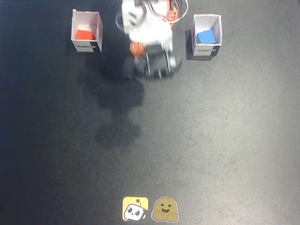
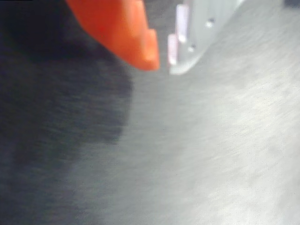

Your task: Put the red cube in the right box and the blue cube in the left box.

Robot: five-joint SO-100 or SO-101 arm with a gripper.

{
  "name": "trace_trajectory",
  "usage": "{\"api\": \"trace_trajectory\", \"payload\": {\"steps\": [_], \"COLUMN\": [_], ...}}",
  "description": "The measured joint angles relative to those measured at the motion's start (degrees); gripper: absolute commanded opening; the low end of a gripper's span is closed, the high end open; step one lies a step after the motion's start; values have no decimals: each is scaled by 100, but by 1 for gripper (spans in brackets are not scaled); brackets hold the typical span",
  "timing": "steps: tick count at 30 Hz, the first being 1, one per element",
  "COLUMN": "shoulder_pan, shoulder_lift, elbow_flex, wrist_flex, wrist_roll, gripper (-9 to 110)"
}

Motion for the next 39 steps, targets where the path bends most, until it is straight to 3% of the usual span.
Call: {"api": "trace_trajectory", "payload": {"steps": [11, 22, 39], "shoulder_pan": [123, 114, 18], "shoulder_lift": [1230, 1248, 1248], "elbow_flex": [844, 1582, 1591], "wrist_flex": [-88, -835, -404], "wrist_roll": [-35, -88, -229], "gripper": [0, 0, 0]}}
